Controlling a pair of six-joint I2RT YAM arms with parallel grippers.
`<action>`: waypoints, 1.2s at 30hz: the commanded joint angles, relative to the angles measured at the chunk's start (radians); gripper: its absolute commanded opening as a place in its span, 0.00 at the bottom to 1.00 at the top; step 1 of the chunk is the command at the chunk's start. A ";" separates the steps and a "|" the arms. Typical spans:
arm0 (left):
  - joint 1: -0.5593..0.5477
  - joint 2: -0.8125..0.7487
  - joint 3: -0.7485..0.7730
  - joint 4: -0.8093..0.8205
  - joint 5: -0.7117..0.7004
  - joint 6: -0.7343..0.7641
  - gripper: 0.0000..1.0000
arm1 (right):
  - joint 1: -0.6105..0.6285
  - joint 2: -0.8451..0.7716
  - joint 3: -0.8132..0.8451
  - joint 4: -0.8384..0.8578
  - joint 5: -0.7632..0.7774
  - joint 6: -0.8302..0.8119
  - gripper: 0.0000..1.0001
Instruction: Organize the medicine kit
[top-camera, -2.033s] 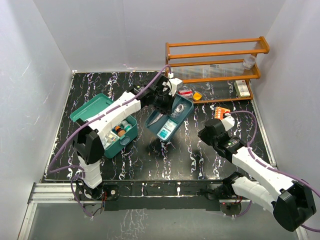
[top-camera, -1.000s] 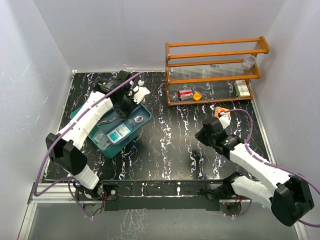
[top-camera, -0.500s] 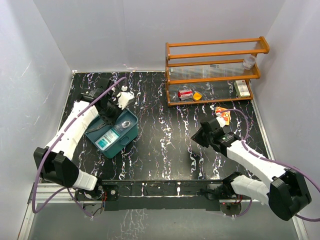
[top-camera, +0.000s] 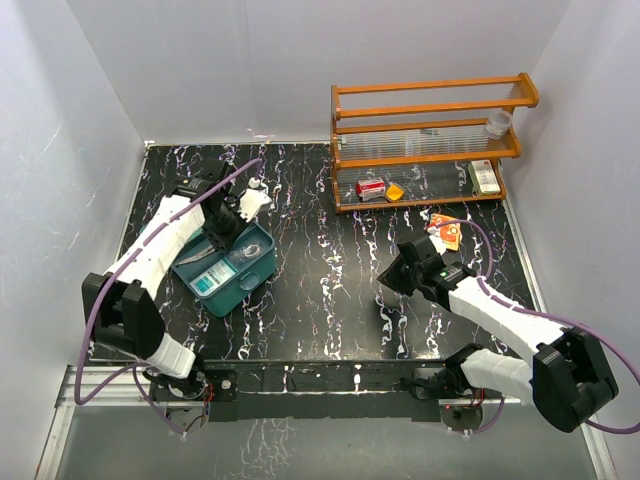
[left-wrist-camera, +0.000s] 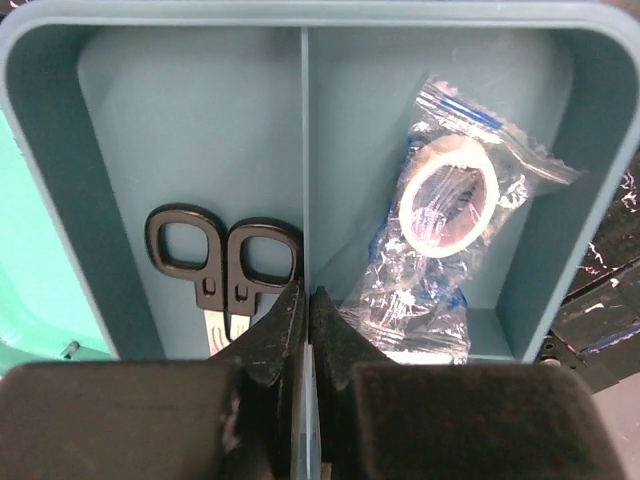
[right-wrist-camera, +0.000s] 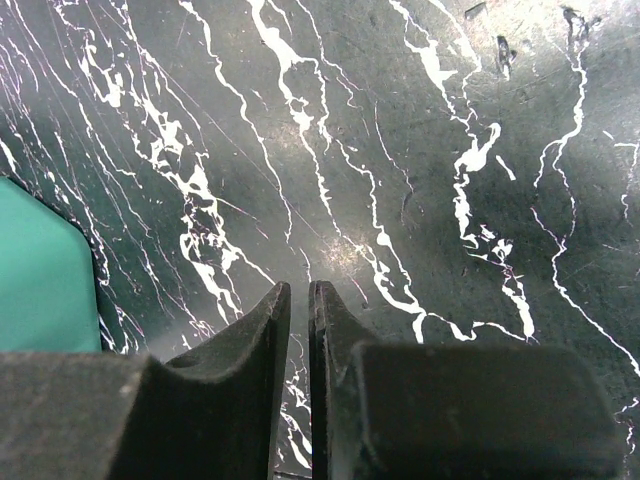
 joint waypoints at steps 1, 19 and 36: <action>0.024 0.037 0.050 -0.016 -0.040 0.016 0.00 | -0.002 -0.002 0.034 0.053 -0.001 0.019 0.12; 0.038 0.076 -0.006 -0.005 0.047 0.011 0.00 | -0.002 0.010 0.025 0.070 -0.013 0.017 0.12; 0.038 0.049 0.067 -0.001 -0.021 -0.103 0.44 | -0.002 0.003 0.039 0.077 -0.057 -0.037 0.24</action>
